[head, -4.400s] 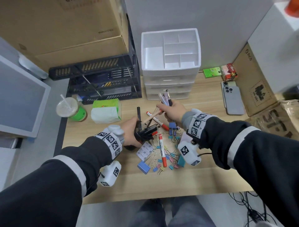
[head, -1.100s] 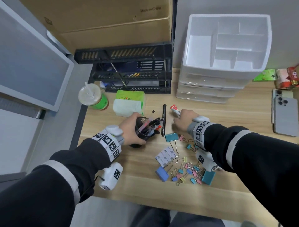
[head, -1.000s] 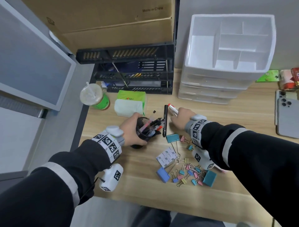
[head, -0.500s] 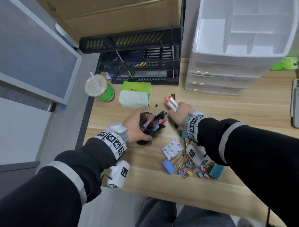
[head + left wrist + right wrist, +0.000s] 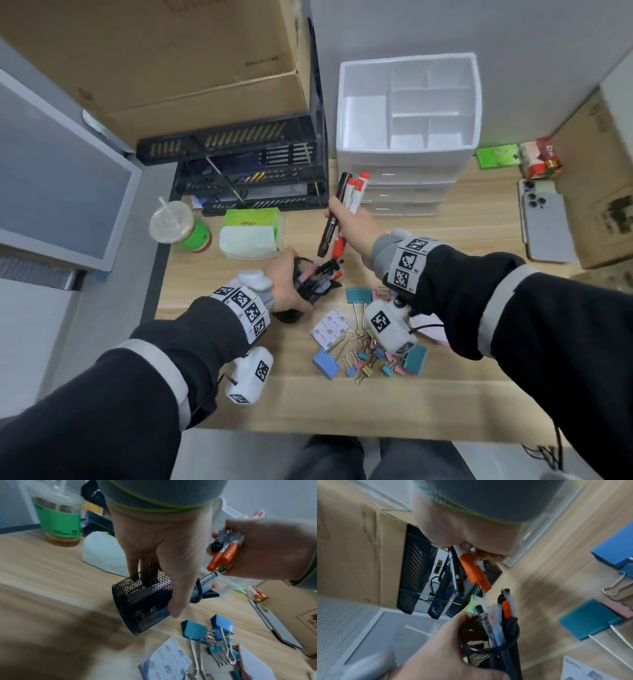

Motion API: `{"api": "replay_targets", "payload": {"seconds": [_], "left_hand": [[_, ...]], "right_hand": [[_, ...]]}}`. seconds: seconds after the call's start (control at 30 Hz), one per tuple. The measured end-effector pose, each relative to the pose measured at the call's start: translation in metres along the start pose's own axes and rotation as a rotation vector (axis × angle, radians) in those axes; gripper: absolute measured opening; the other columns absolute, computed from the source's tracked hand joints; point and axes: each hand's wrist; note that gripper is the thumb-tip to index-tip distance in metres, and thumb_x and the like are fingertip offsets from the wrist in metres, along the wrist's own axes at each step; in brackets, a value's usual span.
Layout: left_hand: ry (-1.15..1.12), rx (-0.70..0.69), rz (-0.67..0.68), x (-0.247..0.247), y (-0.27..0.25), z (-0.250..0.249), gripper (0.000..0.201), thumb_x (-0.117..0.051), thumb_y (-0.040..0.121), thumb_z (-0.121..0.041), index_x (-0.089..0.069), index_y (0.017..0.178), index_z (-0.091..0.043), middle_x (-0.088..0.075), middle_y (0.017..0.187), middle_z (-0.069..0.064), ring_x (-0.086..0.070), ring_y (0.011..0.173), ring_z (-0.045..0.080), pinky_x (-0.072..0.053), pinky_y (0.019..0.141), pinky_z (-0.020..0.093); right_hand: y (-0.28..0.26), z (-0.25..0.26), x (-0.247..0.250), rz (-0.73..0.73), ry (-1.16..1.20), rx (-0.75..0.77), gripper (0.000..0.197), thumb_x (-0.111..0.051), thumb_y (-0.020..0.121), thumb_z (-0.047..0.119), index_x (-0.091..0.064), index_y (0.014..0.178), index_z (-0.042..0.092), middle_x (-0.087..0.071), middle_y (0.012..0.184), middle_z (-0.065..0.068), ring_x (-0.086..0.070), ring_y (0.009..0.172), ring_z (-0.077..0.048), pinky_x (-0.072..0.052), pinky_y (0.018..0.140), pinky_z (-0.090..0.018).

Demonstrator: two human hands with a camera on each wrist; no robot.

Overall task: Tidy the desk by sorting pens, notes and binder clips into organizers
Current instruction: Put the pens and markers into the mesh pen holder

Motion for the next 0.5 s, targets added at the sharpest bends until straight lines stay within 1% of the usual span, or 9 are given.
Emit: {"api": "replay_targets", "payload": {"seconds": [0.03, 0.1, 0.13, 0.2, 0.23, 0.27, 0.33, 0.4, 0.5], "left_hand": [[0.005, -0.012, 0.003, 0.002, 0.002, -0.005, 0.101, -0.095, 0.042, -0.047, -0.040, 0.121, -0.017, -0.059, 0.100, -0.001, -0.062, 0.087, 0.019, -0.057, 0.078, 0.041], [0.008, -0.045, 0.012, 0.003, 0.004, -0.017, 0.103, -0.094, 0.041, -0.049, -0.039, 0.122, -0.018, -0.060, 0.100, -0.002, -0.063, 0.086, 0.019, -0.058, 0.078, 0.042], [0.005, -0.061, 0.014, 0.004, 0.005, -0.022, 0.103, -0.094, 0.041, -0.050, -0.039, 0.122, -0.018, -0.060, 0.100, -0.003, -0.063, 0.086, 0.019, -0.058, 0.078, 0.042], [-0.025, -0.095, 0.009, 0.003, 0.007, -0.032, 0.099, -0.094, 0.041, -0.048, -0.039, 0.119, -0.020, -0.061, 0.101, -0.004, -0.064, 0.087, 0.018, -0.058, 0.078, 0.041], [-0.045, -0.113, -0.001, 0.002, 0.009, -0.035, 0.097, -0.094, 0.042, -0.046, -0.040, 0.117, -0.021, -0.062, 0.101, -0.005, -0.064, 0.088, 0.017, -0.058, 0.078, 0.041], [-0.061, -0.129, -0.007, 0.001, 0.009, -0.038, 0.095, -0.094, 0.041, -0.045, -0.040, 0.116, -0.022, -0.062, 0.101, -0.005, -0.064, 0.088, 0.017, -0.058, 0.079, 0.042], [-0.082, -0.150, -0.004, 0.000, 0.009, -0.041, 0.093, -0.094, 0.040, -0.046, -0.041, 0.113, -0.024, -0.063, 0.100, -0.006, -0.065, 0.089, 0.016, -0.058, 0.079, 0.042], [-0.106, -0.170, 0.002, -0.001, 0.009, -0.044, 0.095, -0.095, 0.039, -0.047, -0.042, 0.113, -0.024, -0.063, 0.101, -0.007, -0.065, 0.090, 0.015, -0.057, 0.080, 0.042], [-0.109, -0.185, -0.010, -0.002, 0.009, -0.046, 0.095, -0.097, 0.041, -0.046, -0.039, 0.113, -0.025, -0.061, 0.104, -0.007, -0.063, 0.092, 0.015, -0.057, 0.079, 0.038]], "right_hand": [[-0.004, 0.002, 0.000, 0.013, -0.056, 0.022, 0.036, -0.052, 0.097, 0.047, -0.066, 0.095, 0.014, -0.061, 0.081, 0.000, -0.056, 0.073, -0.017, -0.047, 0.070, -0.031], [-0.014, 0.001, 0.004, 0.042, -0.168, 0.081, 0.031, -0.057, 0.096, 0.040, -0.060, 0.082, 0.012, -0.057, 0.075, -0.001, -0.053, 0.070, -0.019, -0.046, 0.070, -0.034], [-0.017, -0.001, 0.007, 0.049, -0.205, 0.106, 0.029, -0.060, 0.094, 0.035, -0.057, 0.077, 0.012, -0.057, 0.072, -0.003, -0.054, 0.068, -0.019, -0.048, 0.070, -0.035], [-0.024, -0.004, 0.016, 0.064, -0.284, 0.145, 0.023, -0.068, 0.089, 0.026, -0.064, 0.081, 0.006, -0.065, 0.074, -0.005, -0.061, 0.067, -0.017, -0.055, 0.069, -0.036], [-0.027, -0.006, 0.019, 0.078, -0.343, 0.161, 0.020, -0.071, 0.086, 0.025, -0.067, 0.083, 0.006, -0.068, 0.075, -0.004, -0.064, 0.067, -0.016, -0.057, 0.065, -0.033], [-0.030, -0.006, 0.022, 0.094, -0.408, 0.185, 0.018, -0.074, 0.083, 0.025, -0.066, 0.079, 0.009, -0.069, 0.074, -0.002, -0.065, 0.065, -0.014, -0.056, 0.059, -0.029], [-0.035, -0.006, 0.024, 0.120, -0.545, 0.224, 0.026, -0.078, 0.079, 0.029, -0.058, 0.066, 0.017, -0.064, 0.065, 0.002, -0.060, 0.058, -0.011, -0.047, 0.052, -0.023], [-0.036, -0.008, 0.031, 0.107, -0.595, 0.221, 0.026, -0.079, 0.076, 0.033, -0.060, 0.067, 0.018, -0.064, 0.063, 0.005, -0.059, 0.057, -0.009, -0.046, 0.054, -0.022], [-0.038, -0.008, 0.039, 0.126, -0.541, 0.220, 0.018, -0.083, 0.075, 0.030, -0.072, 0.086, 0.021, -0.069, 0.076, 0.010, -0.065, 0.073, -0.008, -0.056, 0.071, -0.025]]}}
Point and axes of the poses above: each hand's wrist, its own y-axis towards the middle knuckle, its own x-axis out of the back of the hand, z = x × y
